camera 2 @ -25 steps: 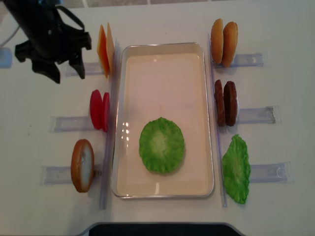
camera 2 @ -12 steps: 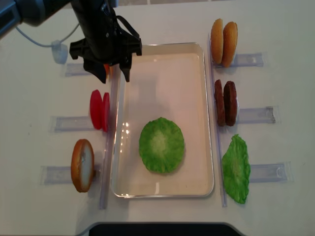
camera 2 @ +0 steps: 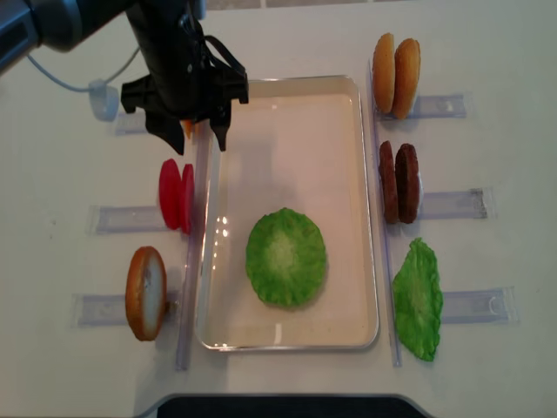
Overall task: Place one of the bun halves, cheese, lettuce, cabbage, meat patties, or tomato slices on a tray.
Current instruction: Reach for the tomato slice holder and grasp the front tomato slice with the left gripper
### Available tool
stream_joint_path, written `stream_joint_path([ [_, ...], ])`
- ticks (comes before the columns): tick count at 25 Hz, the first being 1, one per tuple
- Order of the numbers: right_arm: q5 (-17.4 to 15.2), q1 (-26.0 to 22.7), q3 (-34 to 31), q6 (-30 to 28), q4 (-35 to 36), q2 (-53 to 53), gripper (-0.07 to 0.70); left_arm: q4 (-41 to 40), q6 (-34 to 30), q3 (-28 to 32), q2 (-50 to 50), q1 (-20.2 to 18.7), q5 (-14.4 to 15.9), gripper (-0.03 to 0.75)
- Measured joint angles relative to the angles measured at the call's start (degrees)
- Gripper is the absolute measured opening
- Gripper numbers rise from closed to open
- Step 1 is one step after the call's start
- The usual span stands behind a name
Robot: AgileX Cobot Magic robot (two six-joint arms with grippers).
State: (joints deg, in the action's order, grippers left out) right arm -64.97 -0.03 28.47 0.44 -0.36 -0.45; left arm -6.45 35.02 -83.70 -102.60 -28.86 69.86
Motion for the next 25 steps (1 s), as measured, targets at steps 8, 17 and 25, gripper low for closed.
stream_joint_path([
  [8,0.0,0.0,0.0,0.0,0.0,0.0,0.535,-0.93,1.29,4.09,0.0,-0.51,0.0,0.486],
  [17,0.0,0.0,0.0,0.0,0.0,0.0,0.535,-3.27,1.93,4.17,0.0,-0.62,-0.1,0.486],
  [25,0.0,0.0,0.0,0.0,0.0,0.0,0.535,-3.67,1.95,4.17,0.0,-0.62,-0.1,0.486],
])
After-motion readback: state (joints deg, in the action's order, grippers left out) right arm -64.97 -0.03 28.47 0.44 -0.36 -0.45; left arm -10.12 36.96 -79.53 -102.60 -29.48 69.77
